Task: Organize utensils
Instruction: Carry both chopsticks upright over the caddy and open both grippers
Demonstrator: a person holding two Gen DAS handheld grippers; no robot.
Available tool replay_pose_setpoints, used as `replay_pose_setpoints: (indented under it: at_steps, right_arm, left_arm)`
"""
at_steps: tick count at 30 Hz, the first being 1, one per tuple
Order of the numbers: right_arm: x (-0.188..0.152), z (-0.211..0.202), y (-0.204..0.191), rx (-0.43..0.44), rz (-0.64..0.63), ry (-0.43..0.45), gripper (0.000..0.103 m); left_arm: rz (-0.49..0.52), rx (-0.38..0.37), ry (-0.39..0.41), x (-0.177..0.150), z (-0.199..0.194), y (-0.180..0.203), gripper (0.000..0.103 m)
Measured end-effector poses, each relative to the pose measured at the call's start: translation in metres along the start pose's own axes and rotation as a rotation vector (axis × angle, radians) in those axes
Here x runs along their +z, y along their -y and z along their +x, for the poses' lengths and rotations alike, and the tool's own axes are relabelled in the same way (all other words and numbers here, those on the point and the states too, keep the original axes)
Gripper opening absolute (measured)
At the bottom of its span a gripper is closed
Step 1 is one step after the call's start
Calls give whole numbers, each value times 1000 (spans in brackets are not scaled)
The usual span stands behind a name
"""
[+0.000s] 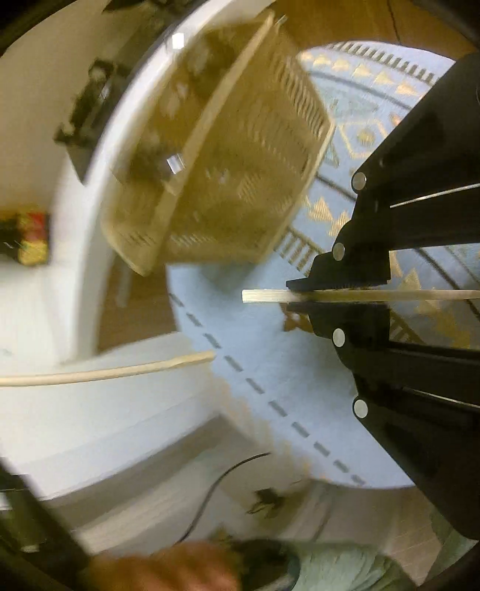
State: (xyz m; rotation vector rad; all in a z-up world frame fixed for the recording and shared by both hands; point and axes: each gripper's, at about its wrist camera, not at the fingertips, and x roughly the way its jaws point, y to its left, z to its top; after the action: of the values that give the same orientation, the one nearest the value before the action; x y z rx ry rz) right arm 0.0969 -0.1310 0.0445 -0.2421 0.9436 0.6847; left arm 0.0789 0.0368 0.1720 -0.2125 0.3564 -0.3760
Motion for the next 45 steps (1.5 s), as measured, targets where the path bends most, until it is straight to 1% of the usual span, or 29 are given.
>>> replay_pose_setpoints:
  at_steps: [2, 6, 8, 11, 13, 14, 16, 17, 19, 21, 24, 27, 32, 39, 45]
  right_arm:
    - [3, -24, 7, 5, 22, 64, 4]
    - [13, -81, 19, -14, 60, 219, 4]
    - [19, -108, 28, -44, 75, 303, 4]
    - [36, -136, 44, -104, 118, 449, 4]
    - [42, -149, 58, -134, 159, 522, 4]
    - [46, -156, 62, -148, 173, 546, 4]
    - [54, -161, 76, -204, 213, 606, 4]
    - [54, -168, 85, -205, 225, 622, 4]
    - [59, -164, 100, -217, 261, 658, 4]
    - [62, -161, 109, -277, 271, 703, 4]
    - [63, -155, 121, -311, 295, 750, 4]
    - [60, -147, 128, -363, 303, 800, 4]
    - [47, -128, 140, -380, 318, 841, 4]
    - [29, -108, 145, -371, 327, 836, 4]
    - [9, -106, 141, -353, 322, 806, 5]
  left_arm:
    - [7, -11, 20, 5, -1, 8, 4]
    - [15, -37, 59, 18, 1, 26, 3]
    - [13, -47, 76, 24, 3, 32, 3]
    - [20, -62, 108, 34, 10, 46, 4]
    - [30, -77, 124, 38, 19, 55, 3]
    - [37, -78, 126, 38, 23, 59, 3]
    - [59, -74, 130, 38, 33, 66, 3]
    - [72, -69, 130, 37, 38, 70, 3]
    - [96, -58, 123, 33, 50, 76, 3]
    - [114, -53, 108, 27, 61, 81, 3]
    - [124, -52, 87, 22, 74, 80, 3]
    - [132, -46, 69, 16, 85, 79, 3]
    - [142, -36, 44, 5, 99, 75, 3]
    - [146, -44, 17, -11, 114, 71, 3]
    - [139, -67, 0, -24, 115, 68, 4]
